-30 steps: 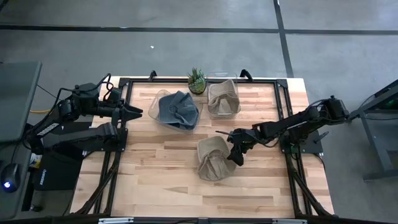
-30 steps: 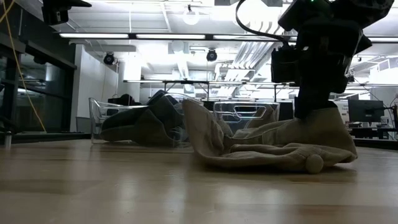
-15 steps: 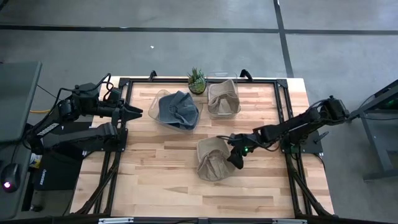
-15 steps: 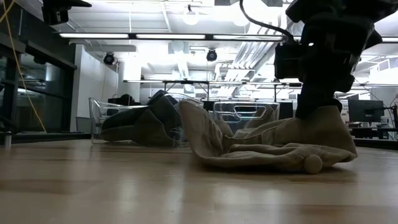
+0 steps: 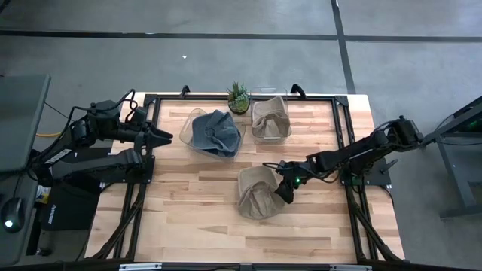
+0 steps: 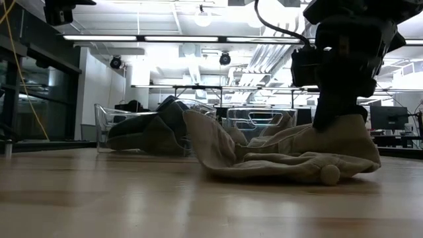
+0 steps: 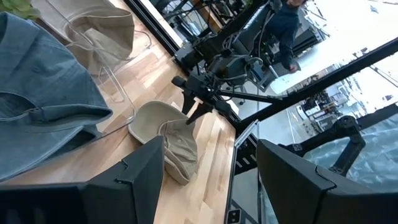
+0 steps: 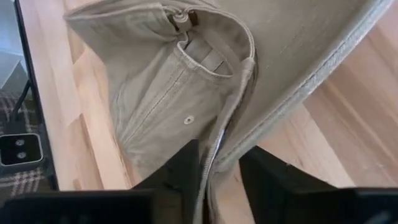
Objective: Pick & Place hat
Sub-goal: Put the brown cap into the right transparent bin
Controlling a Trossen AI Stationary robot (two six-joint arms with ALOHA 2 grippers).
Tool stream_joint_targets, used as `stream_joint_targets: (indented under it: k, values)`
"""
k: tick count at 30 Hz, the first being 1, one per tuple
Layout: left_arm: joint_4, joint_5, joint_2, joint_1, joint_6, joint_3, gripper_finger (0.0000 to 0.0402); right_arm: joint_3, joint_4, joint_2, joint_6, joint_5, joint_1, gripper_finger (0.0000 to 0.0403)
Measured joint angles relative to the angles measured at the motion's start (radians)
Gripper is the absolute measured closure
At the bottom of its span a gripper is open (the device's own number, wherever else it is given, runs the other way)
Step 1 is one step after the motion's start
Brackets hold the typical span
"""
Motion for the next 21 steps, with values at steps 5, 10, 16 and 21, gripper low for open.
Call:
stream_joint_targets:
  k: [5, 10, 16, 21]
  values:
    - [0.0, 0.018, 0.0, 0.0, 0.023, 0.0, 0.017, 0.0, 0.0, 0.0, 0.04, -0.005, 0.0, 0.0364]
    - [0.0, 0.038, 0.0, 0.0, 0.036, 0.0, 0.017, 0.0, 0.018, 0.0, 0.092, -0.01, 0.0, 0.038]
    - [0.0, 0.04, 0.0, 0.0, 0.037, 0.0, 0.017, 0.008, 0.056, 0.0, 0.147, 0.01, 0.0, 0.038]
    - [-0.001, 0.04, 0.0, 0.0, 0.029, 0.0, 0.017, 0.052, 0.033, 0.0, 0.152, 0.003, 0.0, 0.038]
